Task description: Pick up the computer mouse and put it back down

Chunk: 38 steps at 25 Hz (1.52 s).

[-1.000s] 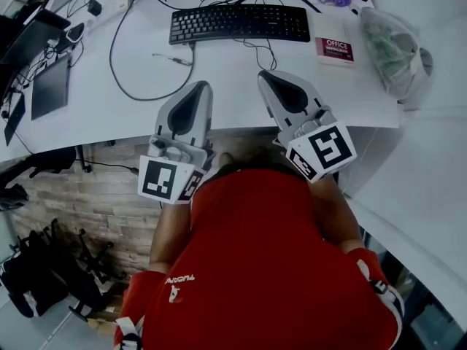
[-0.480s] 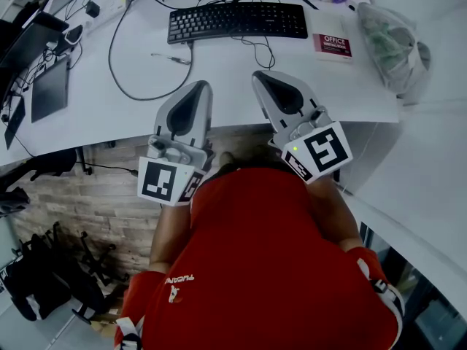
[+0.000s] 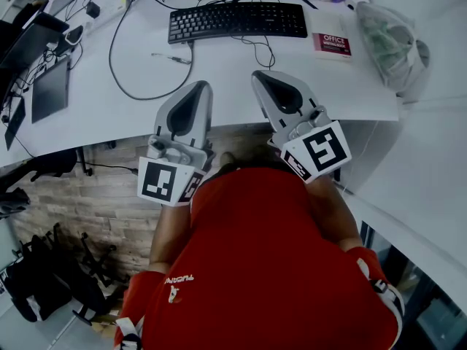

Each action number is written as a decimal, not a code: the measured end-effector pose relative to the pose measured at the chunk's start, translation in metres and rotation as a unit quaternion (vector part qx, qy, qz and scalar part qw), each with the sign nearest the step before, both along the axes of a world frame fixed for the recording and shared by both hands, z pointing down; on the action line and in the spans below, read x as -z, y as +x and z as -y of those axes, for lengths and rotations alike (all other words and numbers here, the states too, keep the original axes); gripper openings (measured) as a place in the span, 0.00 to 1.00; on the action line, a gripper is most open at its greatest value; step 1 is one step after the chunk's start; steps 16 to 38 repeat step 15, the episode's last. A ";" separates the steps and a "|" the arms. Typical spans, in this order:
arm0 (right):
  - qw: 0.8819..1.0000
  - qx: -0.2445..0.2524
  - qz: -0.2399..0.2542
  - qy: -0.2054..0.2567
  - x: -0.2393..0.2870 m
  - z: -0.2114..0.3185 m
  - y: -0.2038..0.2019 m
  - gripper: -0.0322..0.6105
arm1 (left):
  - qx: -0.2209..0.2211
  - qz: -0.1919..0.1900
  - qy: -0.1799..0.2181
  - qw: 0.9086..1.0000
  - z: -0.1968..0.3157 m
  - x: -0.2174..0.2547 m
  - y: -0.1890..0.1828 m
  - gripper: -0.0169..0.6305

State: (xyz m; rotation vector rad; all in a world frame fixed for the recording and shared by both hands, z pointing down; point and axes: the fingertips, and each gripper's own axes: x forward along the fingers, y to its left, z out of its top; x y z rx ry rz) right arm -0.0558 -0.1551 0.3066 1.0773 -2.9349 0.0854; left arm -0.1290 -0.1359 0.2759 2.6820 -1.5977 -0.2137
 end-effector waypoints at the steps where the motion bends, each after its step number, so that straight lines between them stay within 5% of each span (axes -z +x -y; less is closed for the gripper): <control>1: 1.000 0.000 0.000 0.000 0.000 0.000 -0.001 0.05 | 0.000 0.000 0.000 1.000 0.000 0.000 -0.001 0.04; 38: 1.000 0.002 -0.004 -0.003 -0.004 -0.001 -0.002 0.05 | -0.005 0.000 -0.006 1.000 0.000 -0.005 0.000 0.04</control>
